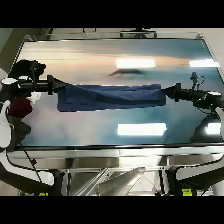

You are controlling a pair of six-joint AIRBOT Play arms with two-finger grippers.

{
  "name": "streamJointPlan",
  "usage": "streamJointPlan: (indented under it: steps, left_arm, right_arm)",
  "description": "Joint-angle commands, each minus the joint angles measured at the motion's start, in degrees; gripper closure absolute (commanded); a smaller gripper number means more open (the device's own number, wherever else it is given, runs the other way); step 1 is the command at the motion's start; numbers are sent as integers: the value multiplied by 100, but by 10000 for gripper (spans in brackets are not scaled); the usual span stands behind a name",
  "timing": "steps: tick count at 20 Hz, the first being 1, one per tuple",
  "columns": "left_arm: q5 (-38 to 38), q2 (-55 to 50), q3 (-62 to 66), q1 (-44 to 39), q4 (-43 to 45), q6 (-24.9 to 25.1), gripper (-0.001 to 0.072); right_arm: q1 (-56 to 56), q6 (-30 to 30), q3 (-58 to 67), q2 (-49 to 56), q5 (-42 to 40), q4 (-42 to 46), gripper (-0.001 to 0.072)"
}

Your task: Fold the shirts.

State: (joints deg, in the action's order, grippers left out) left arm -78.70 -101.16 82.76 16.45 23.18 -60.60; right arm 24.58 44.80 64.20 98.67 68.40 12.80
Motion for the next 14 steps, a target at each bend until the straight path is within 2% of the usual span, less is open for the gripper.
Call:
streamJointPlan:
  steps: [1,4,7,9,10,11,12,13,14]
  left_arm:
    - [-72,-929,813,-55,345,-98,694]
    - [-260,-1484,1346,-170,680,-170,697]
    - [-289,-1727,1714,-269,1038,-306,685]
    - [-420,-1727,2061,-258,1198,-382,415]
    - [-496,-1727,2295,-238,1318,-494,415]
    - [-625,-1727,2583,-195,1438,-669,416]
    - [-739,-1727,2892,-168,1541,-859,415]
    - [-820,-1727,3182,-114,1641,-1054,415]
    - [-909,-1727,3453,-81,1628,-1167,415]
  right_arm:
    - [-188,-570,282,621,-317,-404,696]
    - [-350,-610,570,918,-461,-313,696]
    - [-393,-490,839,944,-546,164,686]
    - [-354,-140,1182,870,-522,907,529]
    - [-330,98,1410,817,-463,1443,425]
    - [-313,433,1694,772,-356,2072,290]
    - [-304,815,1969,737,-256,2677,195]
    - [-302,1226,2256,728,-142,3252,107]
    - [-321,1508,2470,737,-61,3668,67]
